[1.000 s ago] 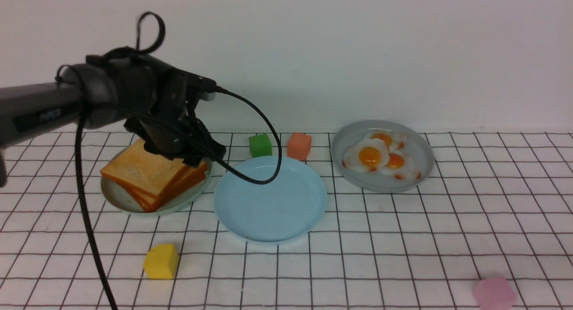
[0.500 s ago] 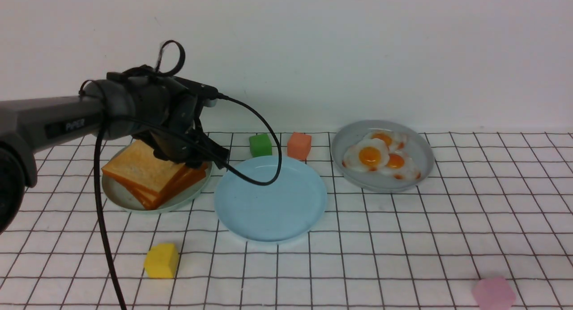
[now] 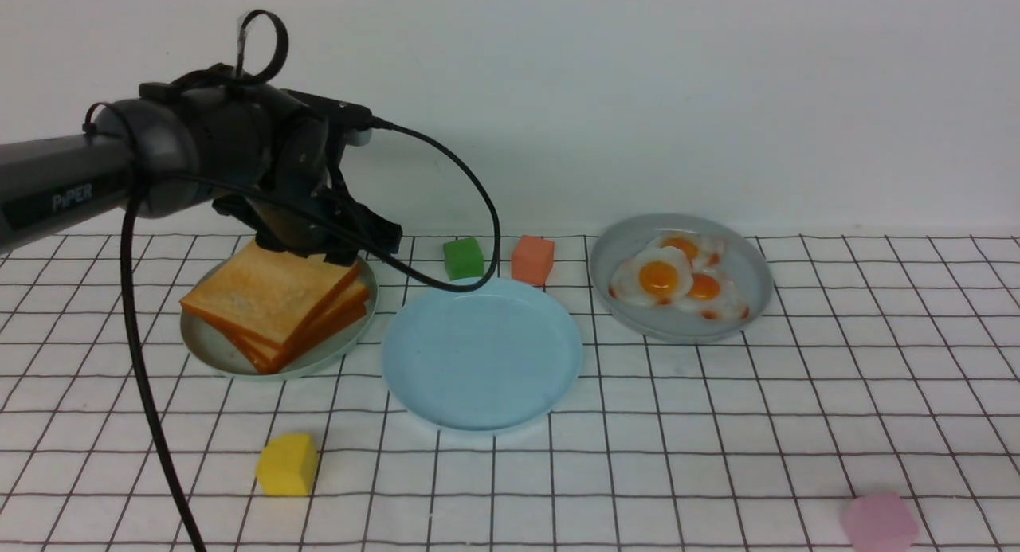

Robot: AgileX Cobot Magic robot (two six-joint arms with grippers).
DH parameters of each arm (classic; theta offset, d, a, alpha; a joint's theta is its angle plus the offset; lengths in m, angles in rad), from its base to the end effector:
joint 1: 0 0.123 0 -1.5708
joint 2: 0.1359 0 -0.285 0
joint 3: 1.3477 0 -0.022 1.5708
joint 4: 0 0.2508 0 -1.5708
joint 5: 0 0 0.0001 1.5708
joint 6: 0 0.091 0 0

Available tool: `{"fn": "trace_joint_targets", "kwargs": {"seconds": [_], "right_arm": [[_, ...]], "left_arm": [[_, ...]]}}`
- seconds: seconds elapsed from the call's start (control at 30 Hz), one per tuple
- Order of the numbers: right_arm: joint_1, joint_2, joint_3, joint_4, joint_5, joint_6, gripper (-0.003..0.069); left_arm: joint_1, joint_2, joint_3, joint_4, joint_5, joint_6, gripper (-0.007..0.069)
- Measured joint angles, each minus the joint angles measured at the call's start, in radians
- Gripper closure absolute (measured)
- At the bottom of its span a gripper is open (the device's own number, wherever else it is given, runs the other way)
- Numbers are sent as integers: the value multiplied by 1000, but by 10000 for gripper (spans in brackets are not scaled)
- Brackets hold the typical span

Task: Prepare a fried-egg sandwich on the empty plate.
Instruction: Use the left arm to grab a slice of bread

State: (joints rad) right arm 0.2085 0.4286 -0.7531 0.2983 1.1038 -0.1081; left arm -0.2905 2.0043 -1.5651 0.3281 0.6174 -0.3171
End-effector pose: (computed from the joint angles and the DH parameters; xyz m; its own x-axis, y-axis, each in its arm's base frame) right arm 0.0428 0.0335 0.3411 -0.6219 -0.1025 -0.7764 -0.3822 0.9050 0.1867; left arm 0.4351 -0.1123 0.2248 -0.7832 0.1866 -0.5931 0.1404 0.9823 0.1237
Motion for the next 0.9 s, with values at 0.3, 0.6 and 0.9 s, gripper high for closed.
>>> {"fn": "trace_joint_targets", "kwargs": {"seconds": [0.3,0.6,0.9], "right_arm": [[0,0,0,6,1,1,653],[0,0,0,29,3,1,650],[0,0,0,29,3,1,643]], "left_arm": [[13,74,0,6,-31,66,231],[21,116,-12,22,-42,67,236],[21,103,-17,-12,-14,102,497]]}}
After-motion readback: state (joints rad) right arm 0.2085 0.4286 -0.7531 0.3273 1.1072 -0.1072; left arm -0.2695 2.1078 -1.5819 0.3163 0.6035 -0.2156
